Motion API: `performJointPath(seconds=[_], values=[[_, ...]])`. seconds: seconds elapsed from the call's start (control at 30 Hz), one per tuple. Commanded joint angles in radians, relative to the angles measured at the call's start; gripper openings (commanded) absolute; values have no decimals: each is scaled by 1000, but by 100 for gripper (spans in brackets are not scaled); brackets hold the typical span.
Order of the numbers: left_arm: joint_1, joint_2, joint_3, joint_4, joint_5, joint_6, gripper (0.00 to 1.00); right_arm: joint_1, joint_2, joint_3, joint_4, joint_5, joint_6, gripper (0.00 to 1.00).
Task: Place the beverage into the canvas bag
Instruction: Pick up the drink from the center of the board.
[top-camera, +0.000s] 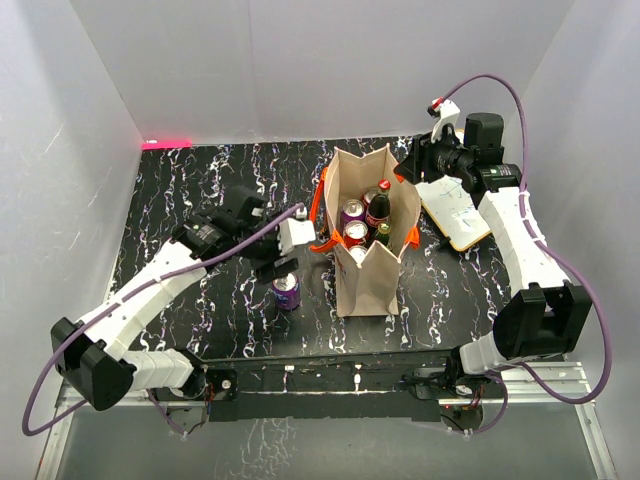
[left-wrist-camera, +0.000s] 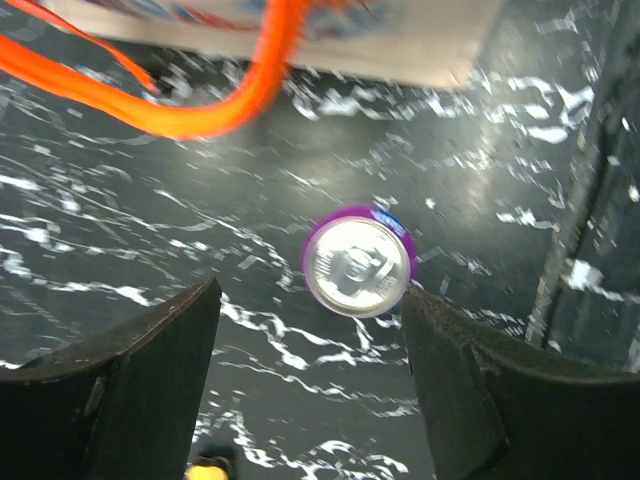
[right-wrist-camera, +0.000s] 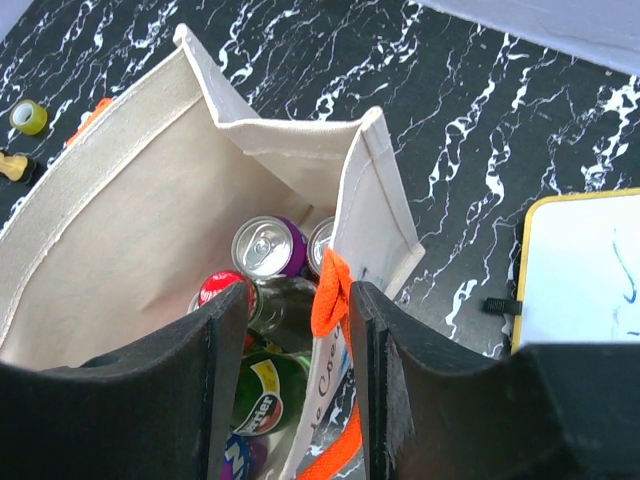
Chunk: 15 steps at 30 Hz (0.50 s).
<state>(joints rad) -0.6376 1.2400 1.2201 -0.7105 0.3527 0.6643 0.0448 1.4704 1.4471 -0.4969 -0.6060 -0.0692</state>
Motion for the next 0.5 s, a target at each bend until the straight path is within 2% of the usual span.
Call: performJointPath(seconds=[0.0, 0.27, 0.47], values=[[3, -17, -84, -80, 90, 64, 73, 2, -69, -25, 48, -8, 12, 48], [1, 53, -120, -90, 147, 92, 86, 1, -124, -70, 54, 12, 24, 49], [2, 123, -137, -5, 112, 69, 97, 2, -131, -67, 52, 16, 24, 49]])
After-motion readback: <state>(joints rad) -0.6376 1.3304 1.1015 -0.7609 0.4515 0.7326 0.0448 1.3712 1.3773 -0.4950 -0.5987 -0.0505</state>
